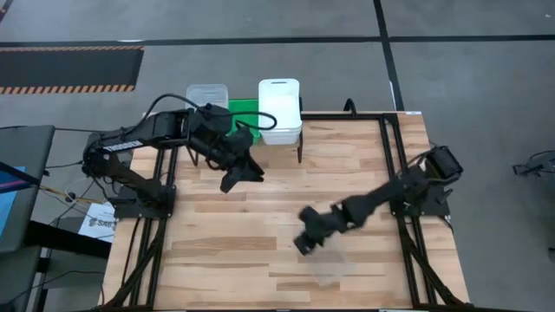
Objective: Stack baskets on shelf by color
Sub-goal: Stack the transparent bin on top of the transparent bins on the shelf
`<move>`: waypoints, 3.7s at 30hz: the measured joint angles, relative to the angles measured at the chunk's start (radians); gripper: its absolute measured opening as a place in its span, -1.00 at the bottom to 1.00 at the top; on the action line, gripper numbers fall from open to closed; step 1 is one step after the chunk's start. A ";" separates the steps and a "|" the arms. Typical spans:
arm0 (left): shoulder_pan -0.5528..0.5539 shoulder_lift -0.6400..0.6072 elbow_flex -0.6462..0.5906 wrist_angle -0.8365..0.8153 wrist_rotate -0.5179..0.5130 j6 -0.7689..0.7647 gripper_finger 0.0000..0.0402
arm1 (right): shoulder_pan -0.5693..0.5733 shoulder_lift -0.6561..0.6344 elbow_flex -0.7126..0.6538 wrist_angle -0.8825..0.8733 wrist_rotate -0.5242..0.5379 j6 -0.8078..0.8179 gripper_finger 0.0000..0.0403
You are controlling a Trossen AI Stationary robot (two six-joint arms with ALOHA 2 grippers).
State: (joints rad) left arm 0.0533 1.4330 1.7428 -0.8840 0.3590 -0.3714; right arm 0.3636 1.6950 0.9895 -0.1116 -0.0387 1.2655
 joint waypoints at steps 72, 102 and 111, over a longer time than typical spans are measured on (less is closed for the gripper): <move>-0.510 0.402 0.001 0.141 -0.759 -0.297 -0.49 | 0.373 -0.334 0.297 -1.177 0.276 0.070 -0.74; -0.567 0.672 0.000 -0.177 -0.942 -0.569 -0.49 | 0.520 -0.113 0.298 -1.051 0.280 0.308 -0.74; -0.570 0.606 0.000 -0.547 -1.084 -0.829 -0.49 | 0.520 -0.113 0.299 -1.026 0.288 0.307 -0.74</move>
State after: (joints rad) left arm -0.5171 2.0388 1.7428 -1.4308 -0.7253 -1.2005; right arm 0.8833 1.5822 1.2881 -1.1380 0.2498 1.5727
